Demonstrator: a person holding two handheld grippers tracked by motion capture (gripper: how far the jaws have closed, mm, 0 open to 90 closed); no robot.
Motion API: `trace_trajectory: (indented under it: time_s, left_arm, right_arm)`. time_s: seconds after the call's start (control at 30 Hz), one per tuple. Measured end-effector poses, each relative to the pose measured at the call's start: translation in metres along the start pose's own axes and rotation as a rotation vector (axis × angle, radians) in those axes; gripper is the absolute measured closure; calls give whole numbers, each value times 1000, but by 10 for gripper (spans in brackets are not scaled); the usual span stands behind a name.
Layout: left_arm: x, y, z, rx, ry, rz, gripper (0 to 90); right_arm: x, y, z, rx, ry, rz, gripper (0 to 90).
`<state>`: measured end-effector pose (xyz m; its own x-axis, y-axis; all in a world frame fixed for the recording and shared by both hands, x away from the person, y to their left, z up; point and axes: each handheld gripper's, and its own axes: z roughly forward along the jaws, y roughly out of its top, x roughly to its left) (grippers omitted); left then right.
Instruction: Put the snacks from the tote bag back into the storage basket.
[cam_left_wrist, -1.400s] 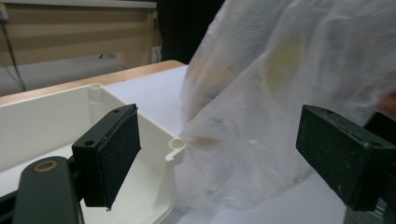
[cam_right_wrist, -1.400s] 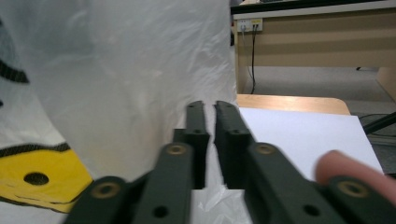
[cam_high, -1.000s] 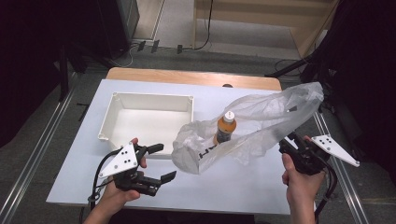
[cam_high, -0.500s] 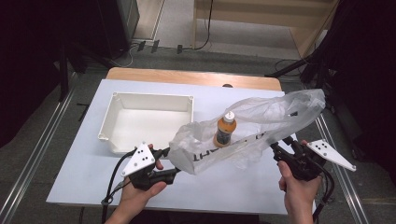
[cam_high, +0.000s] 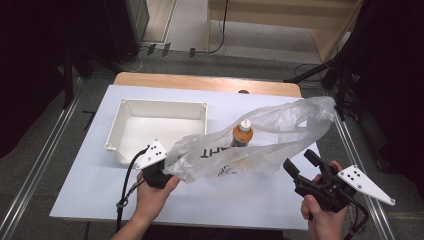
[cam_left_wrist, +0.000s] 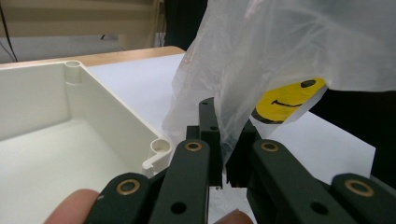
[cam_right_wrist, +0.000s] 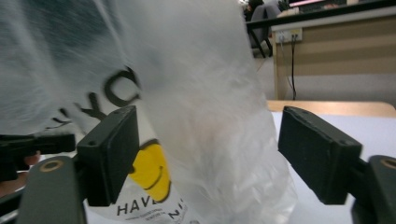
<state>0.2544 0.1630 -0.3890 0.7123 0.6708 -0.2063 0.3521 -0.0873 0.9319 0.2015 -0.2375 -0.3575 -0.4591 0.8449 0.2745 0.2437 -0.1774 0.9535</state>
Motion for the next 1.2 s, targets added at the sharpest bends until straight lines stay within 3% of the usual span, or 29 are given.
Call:
trace_trajectory:
  time_s: [0.2,0.33,0.37,0.47,0.5,0.53,0.57,0.6,0.63,0.67,0.7,0.73,0.77,0.8,0.83,0.9,0.93,0.97,1.0,1.03,1.1,1.17,1.2]
  left_arm:
    - [-1,-2,-2,7,36,22,893]
    - [1,-2,-5,5,51,28,888]
    - [2,-3,-7,7,50,28,888]
    - [1,-4,-8,6,46,23,888]
    - [1,-4,-8,6,42,23,887]
    - [1,-4,-8,6,42,23,886]
    - [0,-5,-8,11,31,33,884]
    - [0,-6,-9,13,26,32,885]
    - [0,-6,-9,13,26,32,885]
    - [2,-8,-11,17,24,19,887]
    - [2,-8,-11,17,24,19,889]
    - [3,-9,-12,14,19,9,889]
    - [3,-13,-12,23,23,4,894]
    - [3,-13,-12,23,23,4,895]
    - [4,-18,-11,43,15,1,897]
    - [5,-25,-9,66,15,-11,898]
    - [5,-25,-9,66,15,-11,899]
    - [6,-29,-7,76,11,-19,899]
    - [7,-36,-5,87,18,-16,898]
    - [7,-36,-5,87,18,-16,893]
    - [9,-43,-6,75,15,-28,878]
    - [11,-47,-8,66,1,-38,768]
    - [10,-48,-9,56,15,-38,768]
  right_arm:
    - [19,4,3,-11,56,-64,151]
    - [27,2,14,9,57,-90,151]
    - [28,0,17,22,52,-100,151]
    - [34,-10,36,94,-28,-148,232]
    - [33,-13,40,97,-59,-152,295]
    - [33,-13,40,97,-59,-152,295]
    - [28,-18,43,69,-72,-126,537]
    - [24,-20,45,65,-59,-90,621]
    - [24,-20,45,65,-59,-90,621]
    - [14,-26,51,79,-21,-35,747]
    - [9,-30,55,87,-25,-14,787]
    - [9,-30,55,87,-25,-14,787]
    - [-1,-43,65,125,-70,14,825]
    - [-1,-43,65,125,-70,14,825]
    - [-9,-57,77,198,-127,38,845]
    - [-15,-68,87,251,-164,58,847]
    - [-15,-68,87,251,-164,58,847]
    - [-21,-78,98,312,-198,67,854]
    - [-24,-83,101,336,-218,65,857]
    - [-24,-83,101,336,-218,65,857]
    - [-29,-89,107,388,-223,87,858]
    - [-32,-92,107,406,-211,109,858]
    - [-32,-92,107,406,-205,115,858]
